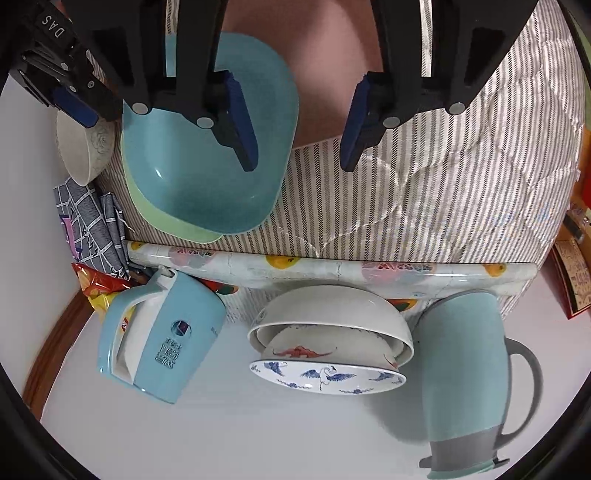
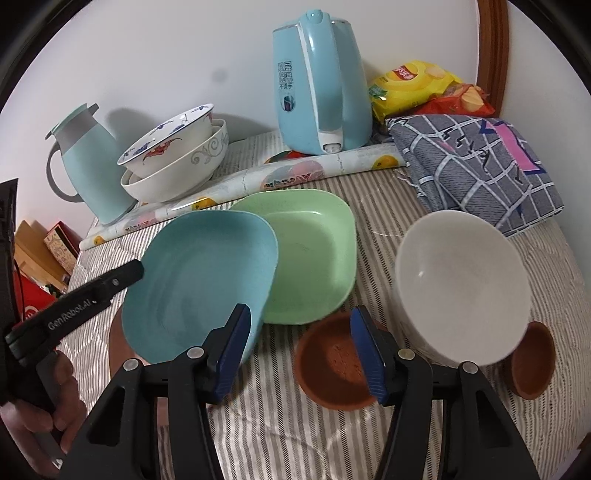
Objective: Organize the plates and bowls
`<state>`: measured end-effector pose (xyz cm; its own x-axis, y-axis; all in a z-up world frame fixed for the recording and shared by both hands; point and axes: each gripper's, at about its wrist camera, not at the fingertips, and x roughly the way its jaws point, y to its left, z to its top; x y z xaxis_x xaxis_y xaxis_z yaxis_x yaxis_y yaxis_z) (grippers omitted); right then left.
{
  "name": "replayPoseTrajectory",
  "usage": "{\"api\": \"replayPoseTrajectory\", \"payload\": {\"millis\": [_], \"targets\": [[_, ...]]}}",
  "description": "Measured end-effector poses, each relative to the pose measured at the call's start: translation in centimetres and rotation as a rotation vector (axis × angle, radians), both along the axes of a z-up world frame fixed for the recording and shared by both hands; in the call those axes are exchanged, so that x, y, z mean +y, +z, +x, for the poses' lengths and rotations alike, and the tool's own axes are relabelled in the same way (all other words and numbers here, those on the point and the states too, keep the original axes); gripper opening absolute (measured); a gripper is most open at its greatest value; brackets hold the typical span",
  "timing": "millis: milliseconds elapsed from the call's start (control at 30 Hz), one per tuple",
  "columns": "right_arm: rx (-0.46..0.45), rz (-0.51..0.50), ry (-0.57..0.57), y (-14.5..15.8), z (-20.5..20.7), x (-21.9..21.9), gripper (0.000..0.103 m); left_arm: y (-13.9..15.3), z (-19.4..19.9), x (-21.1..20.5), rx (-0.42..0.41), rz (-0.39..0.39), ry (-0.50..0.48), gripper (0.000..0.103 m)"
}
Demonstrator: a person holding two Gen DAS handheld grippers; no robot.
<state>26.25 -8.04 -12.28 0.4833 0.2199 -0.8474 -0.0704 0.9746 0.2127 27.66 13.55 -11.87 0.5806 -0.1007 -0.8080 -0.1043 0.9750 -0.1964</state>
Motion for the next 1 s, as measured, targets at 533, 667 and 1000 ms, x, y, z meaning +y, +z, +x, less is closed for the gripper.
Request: {"api": "replayPoseTrajectory", "payload": {"millis": [533, 667, 1000], "targets": [[0.054, 0.022, 0.044, -2.7, 2.3, 2.6, 0.027, -2.2, 1.5, -0.8, 0.039, -0.026, -0.036, 0.013], [0.052, 0.012, 0.038, -2.9, 2.2, 2.7, 0.013, -1.8, 1.2, -1.0, 0.029, -0.022, -0.044, 0.009], [0.014, 0.011, 0.028, -1.3, 1.0, 2.0, 0.013, -0.1, -0.4, -1.3, -0.004, -0.024, -0.040, 0.008]]}}
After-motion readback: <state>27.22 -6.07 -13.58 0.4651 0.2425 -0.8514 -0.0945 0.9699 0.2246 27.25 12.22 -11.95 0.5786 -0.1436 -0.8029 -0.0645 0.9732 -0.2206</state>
